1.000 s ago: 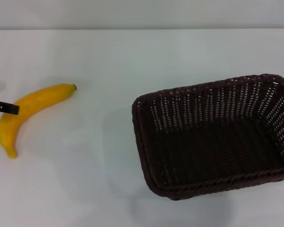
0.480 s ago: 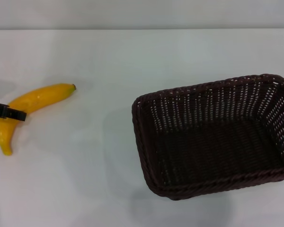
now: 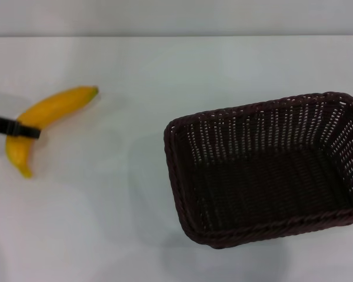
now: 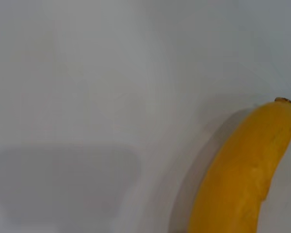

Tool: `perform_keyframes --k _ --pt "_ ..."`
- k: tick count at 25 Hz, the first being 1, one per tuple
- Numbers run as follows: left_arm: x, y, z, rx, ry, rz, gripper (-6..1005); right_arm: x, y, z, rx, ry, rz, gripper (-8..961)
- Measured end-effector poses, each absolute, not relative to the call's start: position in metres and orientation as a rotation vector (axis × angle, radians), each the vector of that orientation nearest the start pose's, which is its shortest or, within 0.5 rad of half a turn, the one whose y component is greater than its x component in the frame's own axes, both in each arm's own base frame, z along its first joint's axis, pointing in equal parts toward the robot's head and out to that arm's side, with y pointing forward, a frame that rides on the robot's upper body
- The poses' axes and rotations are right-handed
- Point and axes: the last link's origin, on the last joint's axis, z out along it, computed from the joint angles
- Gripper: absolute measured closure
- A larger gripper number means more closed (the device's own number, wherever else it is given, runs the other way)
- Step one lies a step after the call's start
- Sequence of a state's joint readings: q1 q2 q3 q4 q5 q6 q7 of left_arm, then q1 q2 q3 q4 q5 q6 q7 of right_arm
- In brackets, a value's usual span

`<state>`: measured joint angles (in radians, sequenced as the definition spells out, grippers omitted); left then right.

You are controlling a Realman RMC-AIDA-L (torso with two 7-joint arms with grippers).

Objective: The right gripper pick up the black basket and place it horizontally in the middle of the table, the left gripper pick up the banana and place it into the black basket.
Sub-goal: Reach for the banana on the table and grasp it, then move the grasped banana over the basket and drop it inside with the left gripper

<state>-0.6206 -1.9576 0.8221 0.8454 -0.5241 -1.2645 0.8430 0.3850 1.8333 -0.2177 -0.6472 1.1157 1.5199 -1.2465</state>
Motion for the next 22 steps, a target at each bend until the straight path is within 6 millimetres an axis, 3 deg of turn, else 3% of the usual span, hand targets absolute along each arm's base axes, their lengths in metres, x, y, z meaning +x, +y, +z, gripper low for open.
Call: perform_keyframes --k 2,5,10,12,16,22 --pt "-0.308 0.39 0.073 -2.244 -1.275 0.124 490 0.377 0.308 0.168 -1.905 1.325 0.868 768" --pt "-0.279 0.396 0.08 -2.334 -1.206 -0.014 485 0.376 0.308 0.167 -1.909 1.325 0.871 768" --pt "-0.215 0.404 0.082 -2.567 -1.071 -0.167 476 0.371 0.312 0.166 -1.927 1.312 0.88 768" --pt "-0.183 0.405 0.075 -2.696 -0.998 -0.166 473 0.369 0.314 0.165 -1.935 1.305 0.882 769" --pt "-0.138 0.406 0.055 -2.864 -0.871 -0.119 466 0.365 0.318 0.163 -1.954 1.296 0.879 770" --pt "-0.088 0.401 0.015 -3.011 -0.692 -0.027 456 0.356 0.328 0.159 -2.008 1.268 0.854 769"
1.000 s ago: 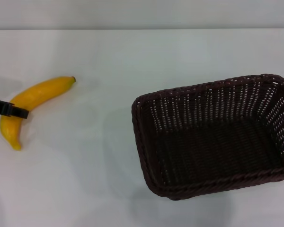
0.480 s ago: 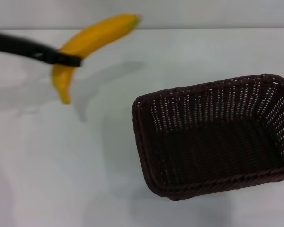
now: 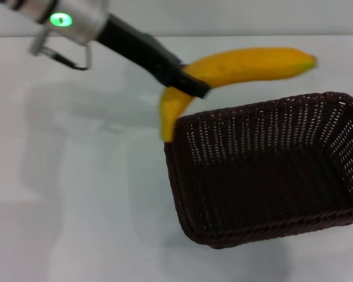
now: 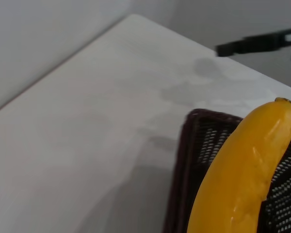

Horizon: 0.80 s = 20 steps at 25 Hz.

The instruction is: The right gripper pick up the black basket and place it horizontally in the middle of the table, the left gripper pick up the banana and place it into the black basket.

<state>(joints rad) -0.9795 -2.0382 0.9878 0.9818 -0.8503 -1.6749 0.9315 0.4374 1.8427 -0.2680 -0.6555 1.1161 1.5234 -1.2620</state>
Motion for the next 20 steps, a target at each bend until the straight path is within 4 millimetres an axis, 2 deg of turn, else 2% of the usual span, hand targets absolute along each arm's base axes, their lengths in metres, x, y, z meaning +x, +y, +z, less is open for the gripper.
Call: perform_keyframes --k 2,6,10,11,14,16,20 --pt "-0.074 0.4 0.0 -3.033 -0.635 -0.015 453 0.355 0.329 0.157 -2.014 1.259 0.853 768" --pt "-0.059 0.395 -0.016 -3.071 -0.55 -0.006 446 0.354 0.33 0.155 -2.023 1.245 0.848 768" --pt "-0.053 0.393 -0.019 -3.087 -0.52 -0.021 439 0.356 0.328 0.154 -2.019 1.238 0.84 767" --pt "-0.053 0.393 -0.018 -3.083 -0.521 -0.029 401 0.357 0.327 0.154 -2.016 1.235 0.838 767" --pt "-0.061 0.396 -0.009 -3.045 -0.536 -0.081 288 0.357 0.327 0.151 -2.023 1.216 0.834 766" --pt "-0.07 0.398 0.005 -2.991 -0.539 -0.152 213 0.354 0.328 0.146 -2.038 1.194 0.835 766" --pt "-0.102 0.399 0.038 -2.849 -0.56 -0.395 127 0.346 0.333 0.138 -2.066 1.13 0.855 765"
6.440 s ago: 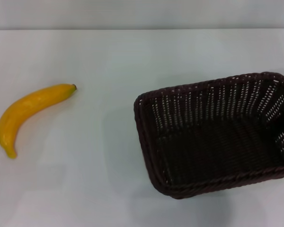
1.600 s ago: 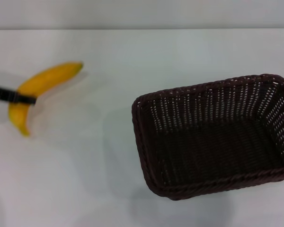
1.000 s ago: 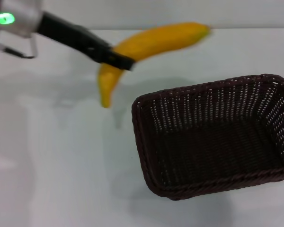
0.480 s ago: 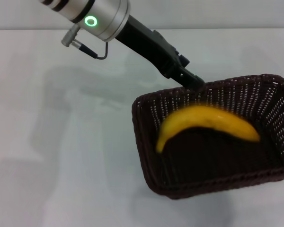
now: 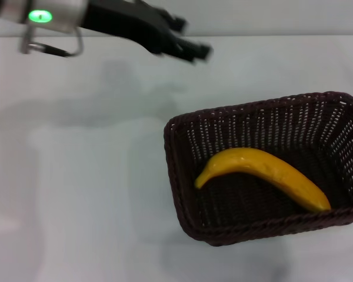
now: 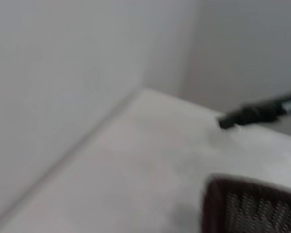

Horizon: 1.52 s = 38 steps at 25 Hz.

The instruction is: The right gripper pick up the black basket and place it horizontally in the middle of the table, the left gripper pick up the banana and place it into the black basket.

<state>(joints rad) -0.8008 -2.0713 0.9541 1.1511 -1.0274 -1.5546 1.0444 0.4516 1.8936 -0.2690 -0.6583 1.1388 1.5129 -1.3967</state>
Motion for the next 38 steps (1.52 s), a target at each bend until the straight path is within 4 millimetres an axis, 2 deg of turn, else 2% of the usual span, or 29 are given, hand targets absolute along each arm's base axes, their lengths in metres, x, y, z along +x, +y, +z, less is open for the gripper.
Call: perform_keyframes --k 5,6,7,8,11,14,20,21,24,30,38 --pt "-0.163 0.386 0.081 -2.619 -0.584 -0.666 113 0.336 0.337 0.127 -2.088 0.978 0.885 765" --pt "-0.163 0.386 0.081 -2.619 -0.584 -0.666 113 0.334 0.337 0.125 -2.09 0.947 0.891 764" --pt "-0.191 0.373 0.094 -2.526 -0.581 -0.733 113 0.332 0.338 0.122 -2.093 0.927 0.896 764" --pt "-0.196 0.371 0.096 -2.513 -0.582 -0.737 113 0.33 0.339 0.119 -2.096 0.908 0.902 764" --pt "-0.234 0.347 0.106 -2.395 -0.546 -0.796 114 0.325 0.341 0.113 -2.081 0.894 0.942 764" --pt "-0.267 0.327 0.107 -2.277 -0.539 -0.869 114 0.322 0.339 0.108 -2.028 0.862 1.015 763" --pt "-0.325 0.293 0.115 -1.94 -0.527 -0.996 115 0.319 0.328 0.106 -1.926 0.657 1.153 597" --pt "-0.336 0.285 0.117 -1.841 -0.539 -1.03 115 0.317 0.327 0.106 -1.936 0.63 1.155 532" --pt "-0.352 0.273 0.118 -1.689 -0.557 -1.067 115 0.31 0.326 0.108 -1.955 0.568 1.177 337" --pt "-0.361 0.269 0.114 -1.652 -0.554 -1.019 116 0.302 0.322 0.104 -1.943 0.442 1.215 130" --pt "-0.363 0.27 0.114 -1.622 -0.566 -1.031 120 0.295 0.305 0.112 -1.971 0.398 1.328 340"
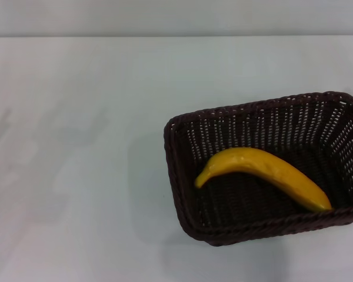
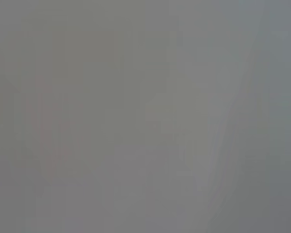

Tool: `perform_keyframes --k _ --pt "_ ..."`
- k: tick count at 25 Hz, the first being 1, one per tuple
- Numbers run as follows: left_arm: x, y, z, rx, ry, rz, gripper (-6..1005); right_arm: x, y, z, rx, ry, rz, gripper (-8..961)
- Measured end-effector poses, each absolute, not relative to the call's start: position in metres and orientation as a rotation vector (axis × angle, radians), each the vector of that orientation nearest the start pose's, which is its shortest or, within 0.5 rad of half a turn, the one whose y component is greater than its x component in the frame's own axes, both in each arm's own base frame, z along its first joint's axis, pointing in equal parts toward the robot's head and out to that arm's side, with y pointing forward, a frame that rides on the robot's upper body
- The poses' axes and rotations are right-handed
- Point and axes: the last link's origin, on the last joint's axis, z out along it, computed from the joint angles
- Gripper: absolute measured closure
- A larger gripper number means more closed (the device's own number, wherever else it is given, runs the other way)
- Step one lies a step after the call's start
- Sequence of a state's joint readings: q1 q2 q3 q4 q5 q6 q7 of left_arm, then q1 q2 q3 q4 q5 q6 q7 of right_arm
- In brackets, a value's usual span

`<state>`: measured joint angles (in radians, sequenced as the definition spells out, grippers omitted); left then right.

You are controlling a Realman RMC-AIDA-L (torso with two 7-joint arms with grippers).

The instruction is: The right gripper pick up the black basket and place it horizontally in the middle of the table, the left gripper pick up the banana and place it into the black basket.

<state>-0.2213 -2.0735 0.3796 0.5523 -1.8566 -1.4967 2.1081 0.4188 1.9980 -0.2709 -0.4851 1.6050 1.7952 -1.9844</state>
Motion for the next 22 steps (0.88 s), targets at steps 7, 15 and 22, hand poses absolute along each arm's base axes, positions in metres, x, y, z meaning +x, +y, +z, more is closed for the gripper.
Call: perform_keyframes --k 7,15,22 --pt "-0.36 0.273 0.113 -1.629 -0.547 -1.028 127 0.287 0.288 0.119 -1.99 0.247 1.384 562" --pt "-0.364 0.271 0.112 -1.626 -0.549 -0.995 127 0.294 0.278 0.125 -1.889 0.243 1.407 729" --pt "-0.368 0.263 0.114 -1.591 -0.549 -1.002 127 0.297 0.276 0.129 -1.848 0.234 1.412 496"
